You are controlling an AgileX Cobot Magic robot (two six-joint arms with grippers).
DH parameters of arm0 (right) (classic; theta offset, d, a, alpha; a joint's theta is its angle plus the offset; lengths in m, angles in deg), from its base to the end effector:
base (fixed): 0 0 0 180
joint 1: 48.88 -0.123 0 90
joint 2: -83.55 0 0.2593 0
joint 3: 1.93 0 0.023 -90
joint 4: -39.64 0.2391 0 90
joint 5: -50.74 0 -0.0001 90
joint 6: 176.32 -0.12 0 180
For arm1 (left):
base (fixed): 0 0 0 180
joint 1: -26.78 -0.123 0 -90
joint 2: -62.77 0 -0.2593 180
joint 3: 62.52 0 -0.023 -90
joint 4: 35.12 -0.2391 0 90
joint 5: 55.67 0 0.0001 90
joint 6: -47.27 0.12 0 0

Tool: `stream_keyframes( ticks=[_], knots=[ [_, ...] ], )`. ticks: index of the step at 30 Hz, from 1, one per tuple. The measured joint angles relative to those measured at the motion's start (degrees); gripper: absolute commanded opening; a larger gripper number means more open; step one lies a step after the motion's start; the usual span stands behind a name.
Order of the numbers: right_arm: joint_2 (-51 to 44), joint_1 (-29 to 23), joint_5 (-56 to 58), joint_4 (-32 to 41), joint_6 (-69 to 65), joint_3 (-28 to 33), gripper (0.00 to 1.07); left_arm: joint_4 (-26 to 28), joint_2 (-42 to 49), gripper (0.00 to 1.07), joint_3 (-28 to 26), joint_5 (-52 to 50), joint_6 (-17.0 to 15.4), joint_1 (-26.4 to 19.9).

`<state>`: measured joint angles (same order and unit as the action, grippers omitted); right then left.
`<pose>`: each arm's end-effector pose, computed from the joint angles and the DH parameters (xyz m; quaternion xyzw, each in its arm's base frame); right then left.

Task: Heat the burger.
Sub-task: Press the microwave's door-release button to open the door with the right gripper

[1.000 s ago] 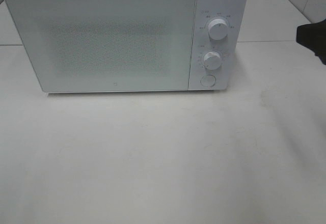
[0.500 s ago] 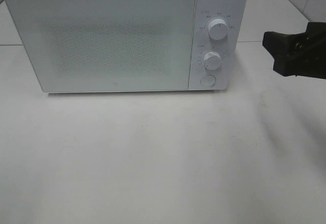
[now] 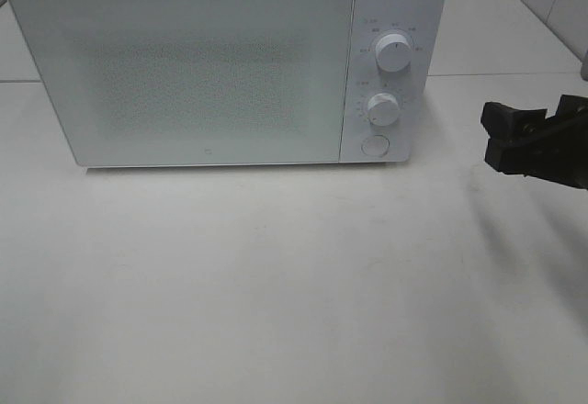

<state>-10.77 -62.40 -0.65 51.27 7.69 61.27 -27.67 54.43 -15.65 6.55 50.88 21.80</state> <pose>0.2388 0.0380 0.1720 -0.0154 0.7544 0.0366 0.6552 0.0337 -0.0109 0.2613 -0.0062 0.8528 -0.0259 0.5216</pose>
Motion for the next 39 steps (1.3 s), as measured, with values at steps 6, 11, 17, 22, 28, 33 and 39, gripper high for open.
stream_keyframes(
  ticks=[6,11,17,22,28,33,39],
  knots=[
    [2.86,-6.7,-2.81,8.25,6.02,0.4,0.75,0.0,0.0,0.98,0.0,0.0,0.0,0.0],
    [6.76,-15.87,-7.85,19.65,11.46,0.34,0.75,0.0,0.0,0.98,0.0,0.0,0.0,0.0],
    [11.52,-26.13,-14.73,32.14,13.52,0.29,0.75,0.0,0.0,0.98,0.0,0.0,0.0,0.0],
    [13.41,-30.48,-15.36,37.41,13.81,-0.63,0.75,0.0,0.0,0.98,0.0,0.0,0.0,0.0],
    [15.41,-33.63,-15.58,39.82,13.87,-2.64,0.75,0.0,0.0,0.98,0.0,0.0,0.0,0.0],
    [15.41,-33.8,-15.58,40.45,11.12,-2.69,0.72,0.0,0.0,0.98,0.0,0.0,0.0,0.0],
    [15.41,-33.8,-15.58,40.62,-1.95,-2.69,0.59,0.0,0.0,0.98,0.0,0.0,0.0,0.0]
  ],
)
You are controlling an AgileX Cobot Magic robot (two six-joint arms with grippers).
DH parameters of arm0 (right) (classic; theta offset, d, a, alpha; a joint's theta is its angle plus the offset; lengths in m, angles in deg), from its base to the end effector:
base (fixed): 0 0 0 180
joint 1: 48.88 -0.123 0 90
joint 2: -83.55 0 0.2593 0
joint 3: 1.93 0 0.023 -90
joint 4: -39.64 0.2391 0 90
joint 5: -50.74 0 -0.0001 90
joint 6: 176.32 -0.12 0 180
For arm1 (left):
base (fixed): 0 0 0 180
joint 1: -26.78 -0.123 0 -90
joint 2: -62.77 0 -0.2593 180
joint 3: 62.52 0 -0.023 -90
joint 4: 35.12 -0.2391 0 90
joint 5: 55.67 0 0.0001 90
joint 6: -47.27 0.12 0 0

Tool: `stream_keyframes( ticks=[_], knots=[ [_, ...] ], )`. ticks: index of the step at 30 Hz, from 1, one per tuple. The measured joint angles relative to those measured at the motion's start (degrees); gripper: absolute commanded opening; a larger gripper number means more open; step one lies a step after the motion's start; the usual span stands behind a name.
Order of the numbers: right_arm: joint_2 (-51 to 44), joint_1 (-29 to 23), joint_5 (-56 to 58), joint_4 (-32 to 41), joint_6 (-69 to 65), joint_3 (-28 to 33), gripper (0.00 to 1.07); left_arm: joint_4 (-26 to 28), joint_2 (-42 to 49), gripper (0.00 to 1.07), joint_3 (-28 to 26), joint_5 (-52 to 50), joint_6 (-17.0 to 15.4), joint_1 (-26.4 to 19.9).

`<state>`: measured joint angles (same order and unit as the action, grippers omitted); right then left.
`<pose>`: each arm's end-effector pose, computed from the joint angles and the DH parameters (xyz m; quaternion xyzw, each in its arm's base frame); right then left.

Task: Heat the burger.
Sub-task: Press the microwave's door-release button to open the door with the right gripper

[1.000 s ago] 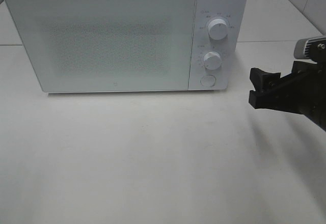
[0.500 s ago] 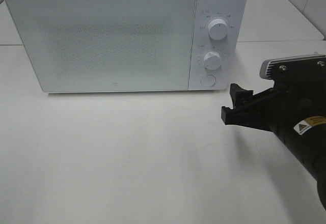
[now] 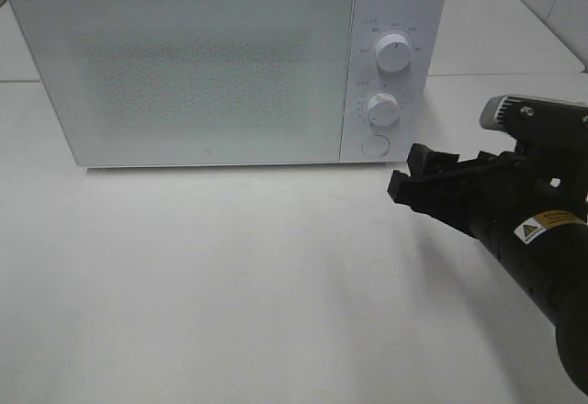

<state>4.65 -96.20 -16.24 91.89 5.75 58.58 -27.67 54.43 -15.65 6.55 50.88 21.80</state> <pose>0.2175 0.1071 0.1345 0.0889 0.7673 0.0669 0.6316 0.0337 -0.0109 0.2613 -0.0062 0.8528 -0.0259 0.5216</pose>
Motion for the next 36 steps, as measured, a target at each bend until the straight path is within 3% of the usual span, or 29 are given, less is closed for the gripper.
stream_keyframes(
  ticks=[10,18,36],
  knots=[
    [0.0,0.0,2.58,0.0,-39.25,0.0,0.24,0.0,0.0,0.98,0.0,0.0,0.0,0.0],
    [0.0,0.0,4.87,0.0,-60.68,0.0,0.03,0.0,0.0,0.98,0.0,0.0,0.0,0.0],
    [3.5,0.0,5.04,0.0,-72.94,-0.8,0.0,0.0,0.0,0.98,0.0,0.0,0.0,0.0]
  ],
)
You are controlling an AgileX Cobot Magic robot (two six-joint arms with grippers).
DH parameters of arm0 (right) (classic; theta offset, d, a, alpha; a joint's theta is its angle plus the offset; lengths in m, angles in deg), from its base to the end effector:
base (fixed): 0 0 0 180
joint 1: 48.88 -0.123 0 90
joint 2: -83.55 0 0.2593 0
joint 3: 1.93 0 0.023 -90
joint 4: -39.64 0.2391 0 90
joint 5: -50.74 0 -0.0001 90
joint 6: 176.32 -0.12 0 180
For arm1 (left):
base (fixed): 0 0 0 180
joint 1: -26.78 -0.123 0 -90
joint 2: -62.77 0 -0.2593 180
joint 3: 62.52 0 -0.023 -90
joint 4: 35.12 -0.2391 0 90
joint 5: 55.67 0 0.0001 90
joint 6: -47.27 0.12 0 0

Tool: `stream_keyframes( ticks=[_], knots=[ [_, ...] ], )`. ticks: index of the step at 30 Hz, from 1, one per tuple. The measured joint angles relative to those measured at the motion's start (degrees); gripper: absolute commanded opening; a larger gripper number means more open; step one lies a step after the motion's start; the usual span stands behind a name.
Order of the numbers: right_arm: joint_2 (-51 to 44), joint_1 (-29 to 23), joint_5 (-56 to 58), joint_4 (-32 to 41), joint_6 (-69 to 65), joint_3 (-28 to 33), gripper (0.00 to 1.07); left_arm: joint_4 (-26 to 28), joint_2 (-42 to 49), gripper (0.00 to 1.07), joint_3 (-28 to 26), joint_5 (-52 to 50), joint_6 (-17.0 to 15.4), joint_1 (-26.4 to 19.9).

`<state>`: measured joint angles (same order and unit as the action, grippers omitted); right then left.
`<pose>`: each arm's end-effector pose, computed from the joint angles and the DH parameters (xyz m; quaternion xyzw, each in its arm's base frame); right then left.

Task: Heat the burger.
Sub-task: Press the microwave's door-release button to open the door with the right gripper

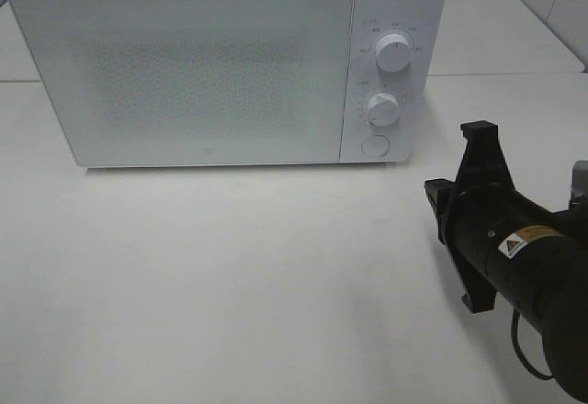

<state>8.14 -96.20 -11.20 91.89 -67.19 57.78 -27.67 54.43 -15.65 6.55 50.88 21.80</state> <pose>0.2173 0.1122 0.1131 0.5392 0.6022 0.3941 0.4374 0.0337 -0.0109 0.2613 -0.0062 0.8528 -0.0259 0.5216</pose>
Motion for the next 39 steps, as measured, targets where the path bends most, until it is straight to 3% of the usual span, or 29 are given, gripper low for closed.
stream_keyframes(
  ticks=[16,27,39],
  knots=[
    [9.4,0.63,0.23,-0.23,-2.18,-9.05,0.0,0.0,0.0,0.98,0.0,0.0,0.0,0.0],
    [12.55,8.37,3.95,-5.61,-2.18,-15.58,0.0,0.0,0.0,0.98,0.0,0.0,0.0,0.0],
    [15.93,11.0,5.96,-7.56,-2.18,-20.57,0.0,0.0,0.0,0.98,0.0,0.0,0.0,0.0]
  ],
)
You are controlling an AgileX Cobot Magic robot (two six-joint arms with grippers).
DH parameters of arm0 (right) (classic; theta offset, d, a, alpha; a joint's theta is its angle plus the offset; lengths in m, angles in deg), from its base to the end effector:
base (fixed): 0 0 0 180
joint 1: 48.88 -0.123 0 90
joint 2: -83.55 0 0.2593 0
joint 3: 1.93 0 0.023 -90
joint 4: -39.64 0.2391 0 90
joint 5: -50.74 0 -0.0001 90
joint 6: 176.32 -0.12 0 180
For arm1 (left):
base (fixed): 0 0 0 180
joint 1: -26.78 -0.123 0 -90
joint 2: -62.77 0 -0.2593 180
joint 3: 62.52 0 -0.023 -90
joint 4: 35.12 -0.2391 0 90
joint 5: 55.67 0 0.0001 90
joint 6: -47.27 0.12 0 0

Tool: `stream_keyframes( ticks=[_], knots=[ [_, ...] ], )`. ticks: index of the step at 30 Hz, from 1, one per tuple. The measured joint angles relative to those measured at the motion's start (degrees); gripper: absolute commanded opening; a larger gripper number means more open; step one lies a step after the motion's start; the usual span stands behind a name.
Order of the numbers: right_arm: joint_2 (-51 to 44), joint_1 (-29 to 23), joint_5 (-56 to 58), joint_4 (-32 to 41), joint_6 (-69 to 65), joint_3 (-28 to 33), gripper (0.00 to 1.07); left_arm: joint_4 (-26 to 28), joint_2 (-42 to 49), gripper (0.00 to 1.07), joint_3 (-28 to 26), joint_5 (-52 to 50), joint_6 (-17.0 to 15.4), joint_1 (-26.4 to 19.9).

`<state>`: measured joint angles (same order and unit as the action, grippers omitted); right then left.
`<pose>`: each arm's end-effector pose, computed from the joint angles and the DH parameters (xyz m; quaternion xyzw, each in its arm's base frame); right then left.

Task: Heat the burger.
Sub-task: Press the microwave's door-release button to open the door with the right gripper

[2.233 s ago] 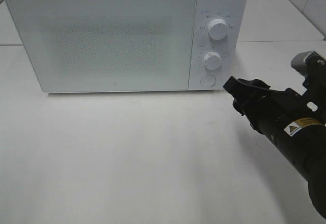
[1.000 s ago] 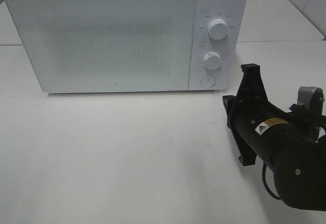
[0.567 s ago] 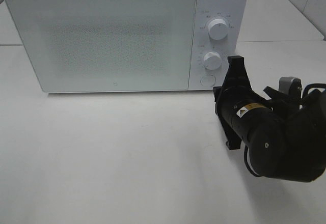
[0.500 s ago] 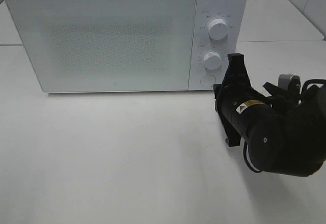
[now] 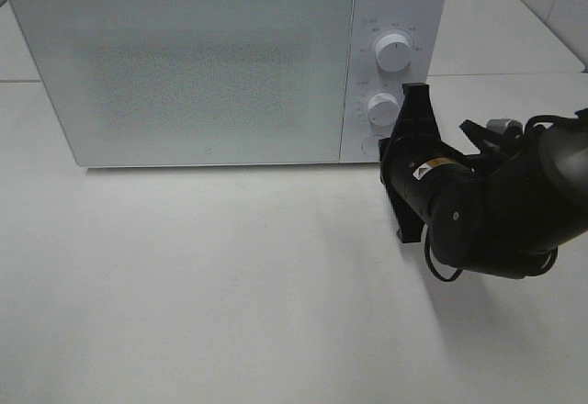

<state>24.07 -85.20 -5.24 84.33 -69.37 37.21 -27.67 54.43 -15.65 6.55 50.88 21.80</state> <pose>0.3041 0.1368 0.0917 0.5726 0.5762 0.3991 0.4253 0.0337 -0.0109 0.2613 -0.0062 0.8528 -0.0259 0.5216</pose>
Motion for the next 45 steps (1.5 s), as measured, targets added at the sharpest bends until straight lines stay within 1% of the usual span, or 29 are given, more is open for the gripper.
stream_keyframes(
  ticks=[13,17,22,28,45],
  knots=[
    [5.5,0.46,0.57,0.06,0.0,-5.67,0.0,0.0,0.0,0.98,0.0,0.0,0.0,0.0],
    [6.47,0.74,1.26,1.66,0.17,-7.05,0.0,0.0,0.0,0.98,0.0,0.0,0.0,0.0],
    [6.88,0.74,1.6,2.75,0.46,-7.28,0.0,0.0,0.0,0.98,0.0,0.0,0.0,0.0],
    [7.33,2.23,1.6,3.04,0.52,-7.45,0.0,0.0,0.0,0.98,0.0,0.0,0.0,0.0],
    [8.14,2.64,3.09,1.66,0.97,-9.4,0.0,0.0,0.0,0.98,0.0,0.0,0.0,0.0]
  ],
)
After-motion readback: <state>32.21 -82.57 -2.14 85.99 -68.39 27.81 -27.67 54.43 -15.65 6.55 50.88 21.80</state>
